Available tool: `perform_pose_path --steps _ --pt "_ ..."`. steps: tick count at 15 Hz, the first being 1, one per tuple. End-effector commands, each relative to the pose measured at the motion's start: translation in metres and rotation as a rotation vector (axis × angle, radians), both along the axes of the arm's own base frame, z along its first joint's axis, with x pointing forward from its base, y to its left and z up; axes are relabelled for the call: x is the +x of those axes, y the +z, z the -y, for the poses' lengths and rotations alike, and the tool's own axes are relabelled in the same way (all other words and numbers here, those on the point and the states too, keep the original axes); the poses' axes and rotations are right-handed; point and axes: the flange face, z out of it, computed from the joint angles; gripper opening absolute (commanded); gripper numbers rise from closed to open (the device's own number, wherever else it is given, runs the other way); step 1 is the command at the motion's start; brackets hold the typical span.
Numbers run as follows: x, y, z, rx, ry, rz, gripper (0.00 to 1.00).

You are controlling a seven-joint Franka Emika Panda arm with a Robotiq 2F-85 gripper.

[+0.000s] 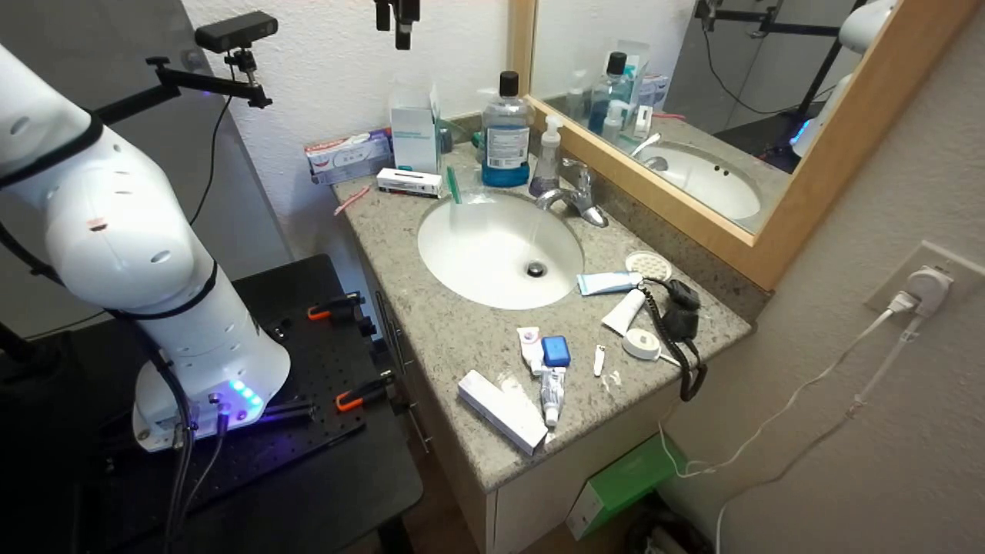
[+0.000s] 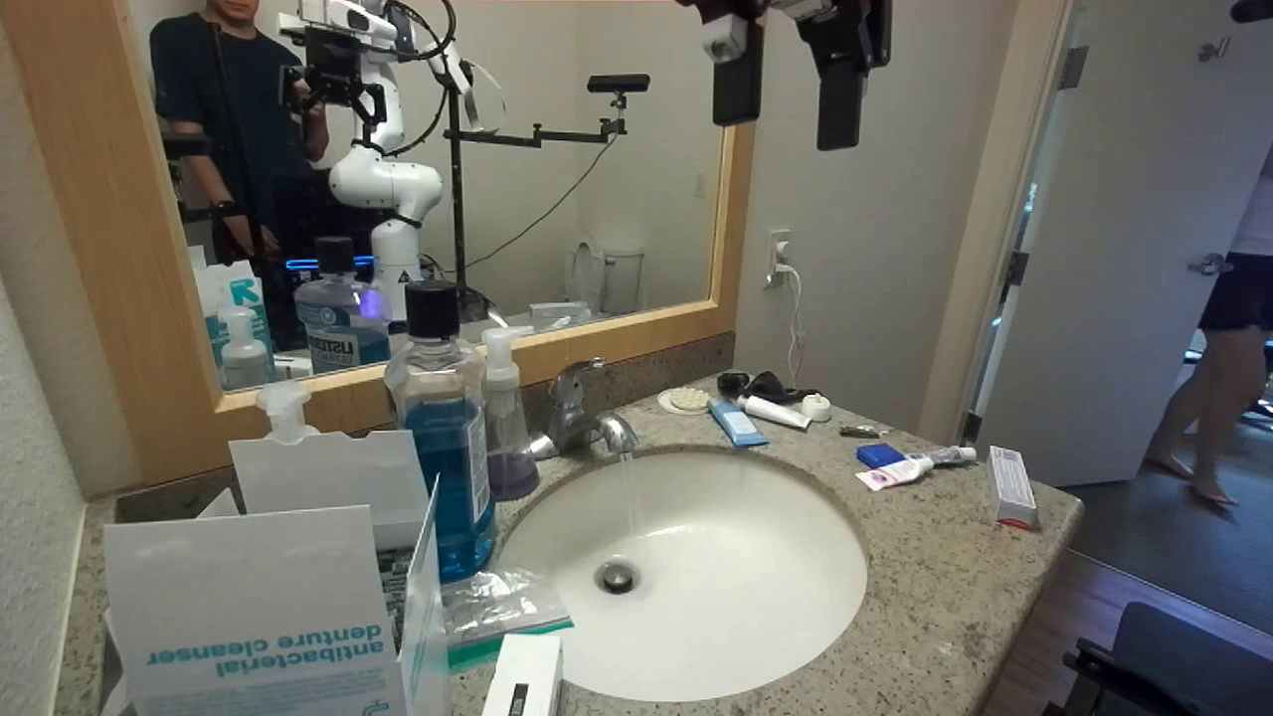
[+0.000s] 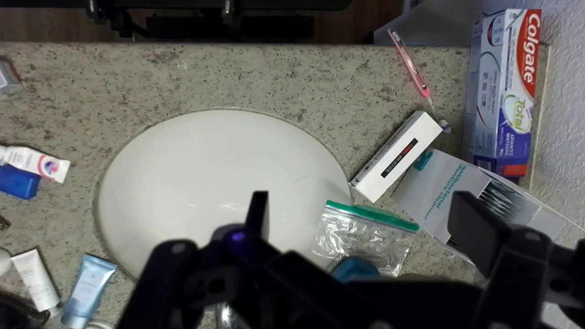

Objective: Push the faucet handle downwards

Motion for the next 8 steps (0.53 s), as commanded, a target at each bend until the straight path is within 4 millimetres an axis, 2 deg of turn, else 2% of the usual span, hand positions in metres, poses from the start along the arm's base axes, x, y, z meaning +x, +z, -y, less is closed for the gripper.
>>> perform_pose_path --steps 1,8 --pt "0.005 -0.002 0.006 -0.003 -0.011 -0.001 1.0" --pt "0.022 -0.009 0.039 0.012 -0.052 -0.002 1.0"
